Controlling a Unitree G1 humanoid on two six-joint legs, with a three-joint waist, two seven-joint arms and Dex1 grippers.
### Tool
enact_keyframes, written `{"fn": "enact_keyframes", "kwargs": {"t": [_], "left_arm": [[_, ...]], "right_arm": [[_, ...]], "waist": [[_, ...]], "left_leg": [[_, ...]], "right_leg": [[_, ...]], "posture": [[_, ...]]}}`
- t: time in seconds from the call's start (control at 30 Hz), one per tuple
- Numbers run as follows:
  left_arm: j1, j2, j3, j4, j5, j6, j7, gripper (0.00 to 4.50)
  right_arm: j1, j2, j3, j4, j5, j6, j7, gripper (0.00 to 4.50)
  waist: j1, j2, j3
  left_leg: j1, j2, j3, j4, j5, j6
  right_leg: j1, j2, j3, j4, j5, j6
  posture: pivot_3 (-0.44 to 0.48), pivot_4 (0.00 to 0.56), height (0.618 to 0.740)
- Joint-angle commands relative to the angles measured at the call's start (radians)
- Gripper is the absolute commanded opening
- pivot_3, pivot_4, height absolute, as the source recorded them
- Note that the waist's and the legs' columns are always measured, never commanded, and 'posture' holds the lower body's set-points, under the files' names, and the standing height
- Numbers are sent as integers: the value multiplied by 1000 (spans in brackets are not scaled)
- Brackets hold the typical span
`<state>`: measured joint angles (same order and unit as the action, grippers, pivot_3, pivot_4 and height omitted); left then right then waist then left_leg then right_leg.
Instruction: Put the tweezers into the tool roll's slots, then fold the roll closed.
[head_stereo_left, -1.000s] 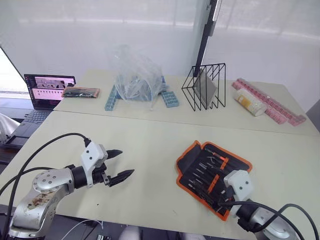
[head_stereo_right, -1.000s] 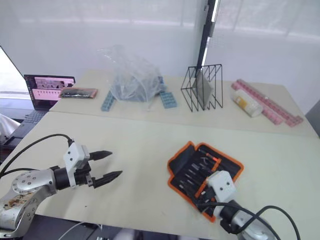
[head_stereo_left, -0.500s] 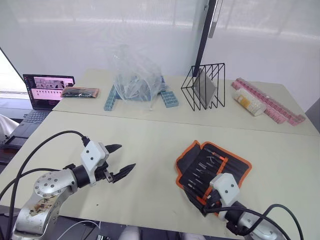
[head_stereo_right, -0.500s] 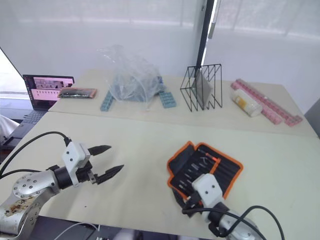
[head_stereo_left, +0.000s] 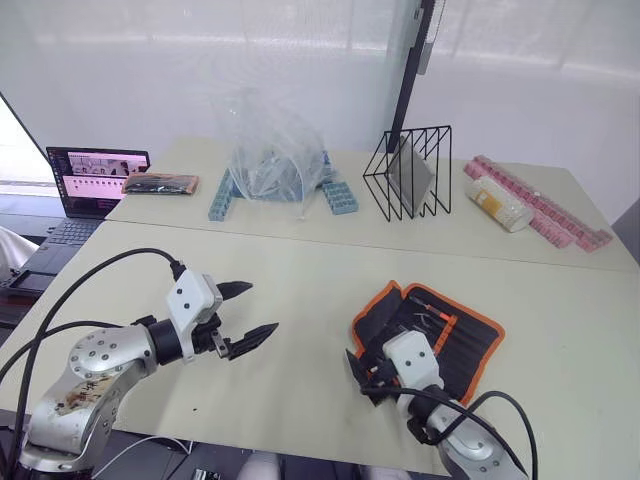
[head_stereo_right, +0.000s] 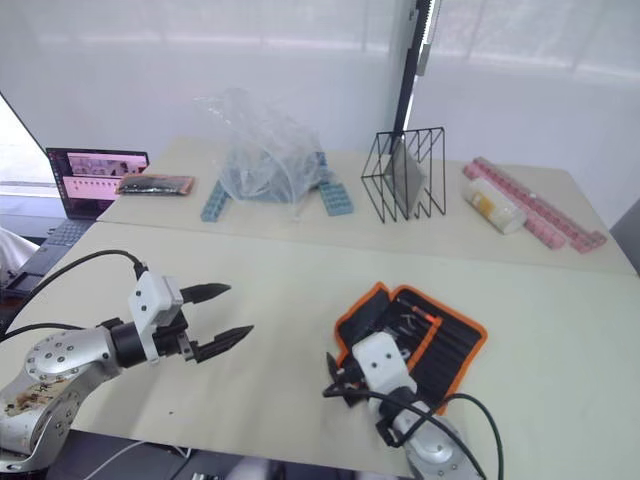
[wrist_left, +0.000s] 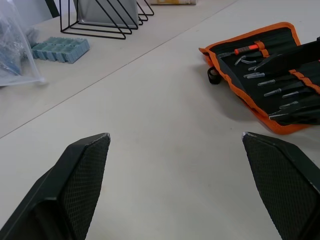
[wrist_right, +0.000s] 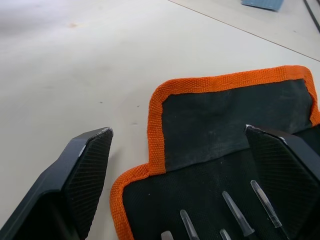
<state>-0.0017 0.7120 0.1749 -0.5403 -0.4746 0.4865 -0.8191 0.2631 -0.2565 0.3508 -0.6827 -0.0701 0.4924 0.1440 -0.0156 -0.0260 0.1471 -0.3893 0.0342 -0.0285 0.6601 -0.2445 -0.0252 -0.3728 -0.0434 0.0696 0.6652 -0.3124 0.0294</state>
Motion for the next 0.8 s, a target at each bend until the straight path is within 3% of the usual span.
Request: {"fn": "enact_keyframes", "kwargs": {"t": [0.03,0.43,0.53,0.8], "left_arm": [[-19,9,-5,-15,-16,1,-3,4500],[-24,25,14,-14,-28,16,-21,4500],[-12,30,17,-17,-31,17,-27,4500],[-5,37,11,-8,-35,7,-30,4500]], "right_arm": [[-20,30,29,5,-66,-5,-50,4466],[-29,104,64,89,-129,-60,-92,4466],[-30,109,57,94,-134,-74,-96,3674],[-47,122,48,117,-133,-107,-91,928]], "waist": [[-1,0,0],[-2,-1,3],[-3,0,4],[-4,0,6]], "left_leg": [[0,0,0,0,0,0],[0,0,0,0,0,0],[-1,0,0,0,0,0],[0,0,0,0,0,0]], "right_leg": [[0,0,0,0,0,0],[-1,0,0,0,0,0],[-1,0,0,0,0,0],[-1,0,0,0,0,0]], "posture": [[0,150,720],[0,150,720],[0,150,720],[0,150,720]]}}
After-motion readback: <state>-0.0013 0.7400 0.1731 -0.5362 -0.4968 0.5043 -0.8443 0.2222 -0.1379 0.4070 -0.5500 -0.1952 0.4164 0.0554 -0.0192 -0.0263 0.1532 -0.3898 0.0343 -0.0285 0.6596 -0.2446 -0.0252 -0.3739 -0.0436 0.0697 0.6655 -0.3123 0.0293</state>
